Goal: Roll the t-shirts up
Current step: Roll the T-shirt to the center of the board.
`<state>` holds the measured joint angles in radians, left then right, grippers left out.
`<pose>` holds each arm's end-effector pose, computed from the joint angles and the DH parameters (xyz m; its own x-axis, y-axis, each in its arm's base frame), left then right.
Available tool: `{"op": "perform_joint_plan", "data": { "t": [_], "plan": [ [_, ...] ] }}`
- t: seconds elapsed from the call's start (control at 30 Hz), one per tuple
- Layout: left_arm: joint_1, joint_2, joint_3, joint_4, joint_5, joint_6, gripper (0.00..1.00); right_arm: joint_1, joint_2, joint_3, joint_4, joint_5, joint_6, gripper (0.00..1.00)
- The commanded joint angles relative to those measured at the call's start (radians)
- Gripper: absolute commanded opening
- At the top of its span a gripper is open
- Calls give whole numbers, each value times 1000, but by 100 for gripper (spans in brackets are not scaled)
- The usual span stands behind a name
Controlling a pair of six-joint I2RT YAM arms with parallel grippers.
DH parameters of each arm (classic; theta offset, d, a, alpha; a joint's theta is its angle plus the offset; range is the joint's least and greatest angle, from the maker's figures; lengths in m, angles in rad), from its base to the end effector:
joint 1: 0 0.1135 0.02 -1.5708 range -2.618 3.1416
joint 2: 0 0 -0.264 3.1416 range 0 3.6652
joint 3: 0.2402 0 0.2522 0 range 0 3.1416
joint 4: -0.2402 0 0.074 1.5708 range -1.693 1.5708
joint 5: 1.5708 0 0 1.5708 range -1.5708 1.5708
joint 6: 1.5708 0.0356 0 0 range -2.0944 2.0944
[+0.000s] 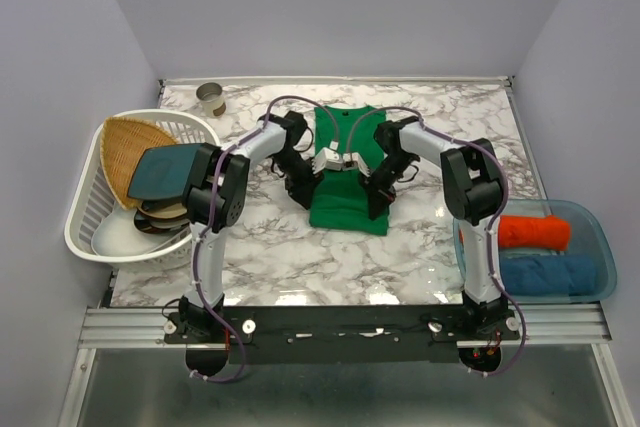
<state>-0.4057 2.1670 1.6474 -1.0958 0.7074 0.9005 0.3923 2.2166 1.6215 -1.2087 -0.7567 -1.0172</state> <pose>0.3641 -0.1816 0.1614 -0.3560 0.8011 -0.4811 0.8891 0.1320 -0.4382 0.3532 0.1726 0.1395 -0.3608 -0.8186 -0.4468 -0.8339 0.0687 0.5476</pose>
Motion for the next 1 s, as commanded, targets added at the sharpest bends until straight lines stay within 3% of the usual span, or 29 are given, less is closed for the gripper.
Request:
{"op": "perform_joint_plan", "data": {
  "t": [0.0, 0.17, 0.3, 0.47, 0.5, 0.6, 0.77, 0.9, 0.97],
  "plan": [
    [8, -187, -122, 81, -103, -12, 38, -4, 70, 61, -43, 117, 31, 2],
    [-30, -458, -404, 333, -147, -35, 48, -4, 159, 165, -101, 131, 106, 4],
    [-144, -718, -682, 729, -290, -72, 57, -4, 189, 204, -115, 145, 140, 5],
    [-280, -851, -993, 1132, -438, -38, 64, -4, 209, 219, -94, 175, 216, 5],
    [-301, -861, -1036, 1291, -468, -29, 66, -4, 212, 227, -94, 177, 226, 5],
    [-390, -819, -1181, 1528, -583, 0, 75, -6, 218, 232, -98, 181, 233, 6],
    [-493, -673, -1247, 1786, -706, 35, 75, -4, 218, 232, -97, 180, 232, 6],
    [-541, -509, -1241, 1907, -850, 121, 70, -4, 218, 232, -101, 178, 226, 6],
    [-541, -477, -1227, 1926, -882, 143, 62, -4, 218, 233, -104, 175, 220, 6]
  ]
}}
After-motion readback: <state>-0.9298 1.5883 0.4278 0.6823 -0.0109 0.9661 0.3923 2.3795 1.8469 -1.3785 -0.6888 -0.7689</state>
